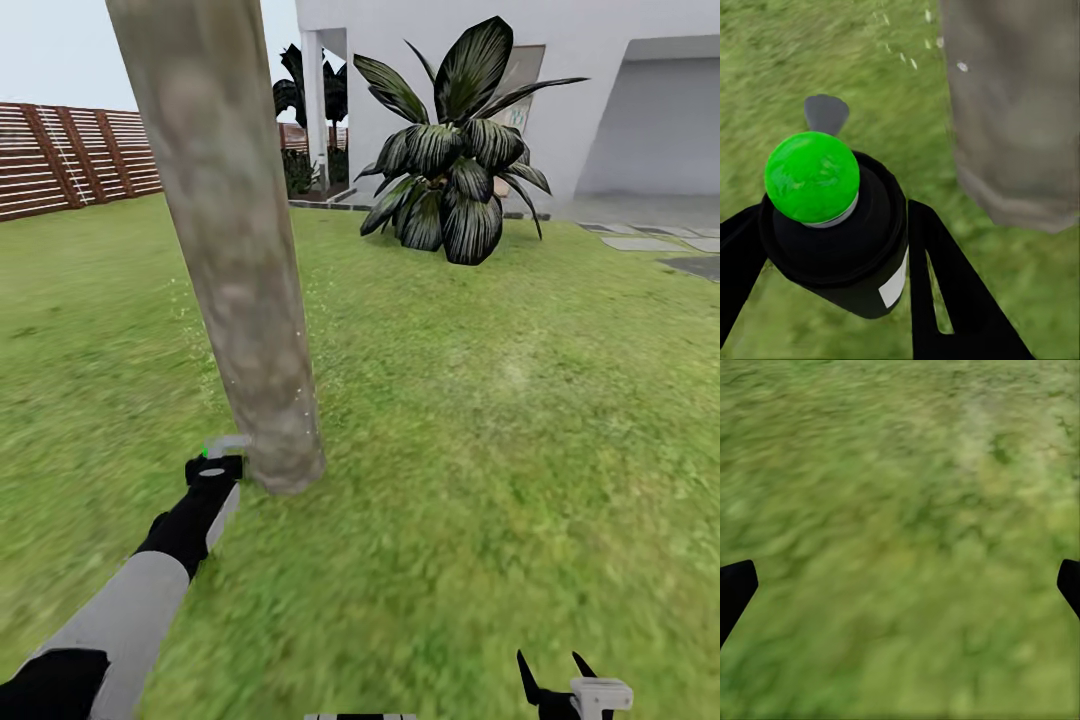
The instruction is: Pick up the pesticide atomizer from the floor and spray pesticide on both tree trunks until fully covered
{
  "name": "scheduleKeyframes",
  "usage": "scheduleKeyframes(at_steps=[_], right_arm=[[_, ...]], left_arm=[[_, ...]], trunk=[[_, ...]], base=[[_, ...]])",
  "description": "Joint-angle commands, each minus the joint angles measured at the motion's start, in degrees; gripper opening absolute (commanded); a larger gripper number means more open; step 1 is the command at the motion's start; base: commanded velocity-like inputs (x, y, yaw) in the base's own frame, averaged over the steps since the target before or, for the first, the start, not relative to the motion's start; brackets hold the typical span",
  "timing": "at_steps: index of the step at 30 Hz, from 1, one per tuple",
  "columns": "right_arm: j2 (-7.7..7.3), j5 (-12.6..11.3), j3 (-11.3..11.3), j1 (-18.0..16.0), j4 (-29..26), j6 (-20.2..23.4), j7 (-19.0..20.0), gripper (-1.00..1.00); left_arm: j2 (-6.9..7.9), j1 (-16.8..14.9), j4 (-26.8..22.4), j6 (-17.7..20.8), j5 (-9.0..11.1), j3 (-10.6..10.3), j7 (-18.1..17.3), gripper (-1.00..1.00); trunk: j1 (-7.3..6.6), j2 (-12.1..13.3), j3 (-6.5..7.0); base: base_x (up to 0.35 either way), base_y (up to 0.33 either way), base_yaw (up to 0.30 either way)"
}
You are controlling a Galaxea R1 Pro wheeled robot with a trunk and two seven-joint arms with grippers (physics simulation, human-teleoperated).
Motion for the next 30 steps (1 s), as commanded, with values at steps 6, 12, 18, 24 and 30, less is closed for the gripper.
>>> scheduleKeyframes(at_steps=[6,12,18,24,30], right_arm=[[-0.04,0.00,-0.01,0.00,0.00,0.01,0.00,1.00],[0.05,0.03,-0.01,0.00,0.00,0.01,0.03,1.00],[0.68,0.35,0.08,0.18,0.66,-0.25,0.27,1.00],[2.41,0.26,0.08,0.67,1.80,-0.25,0.26,1.00],[2.46,0.26,0.08,0.70,1.85,-0.25,0.22,1.00]], left_arm=[[-2.98,-0.73,-0.88,0.05,0.23,-2.38,-1.95,-1.00],[-2.57,-0.11,-0.60,0.05,0.50,-3.14,-2.37,-1.00],[-2.55,0.56,0.25,0.68,1.22,-3.16,-2.59,-1.00],[-2.52,2.53,0.63,1.97,1.42,-3.13,-2.45,-1.00],[-2.53,4.48,-1.25,1.98,1.55,-3.20,-2.44,-1.00]], trunk=[[0.00,0.00,0.00],[0.00,0.00,0.00],[0.00,0.00,0.00],[0.00,0.00,0.00],[0.00,0.00,0.00]], base=[[0.000,0.000,0.000],[0.192,0.000,0.000],[0.218,0.000,0.000],[-0.087,0.000,0.000],[-0.329,0.000,0.000]])
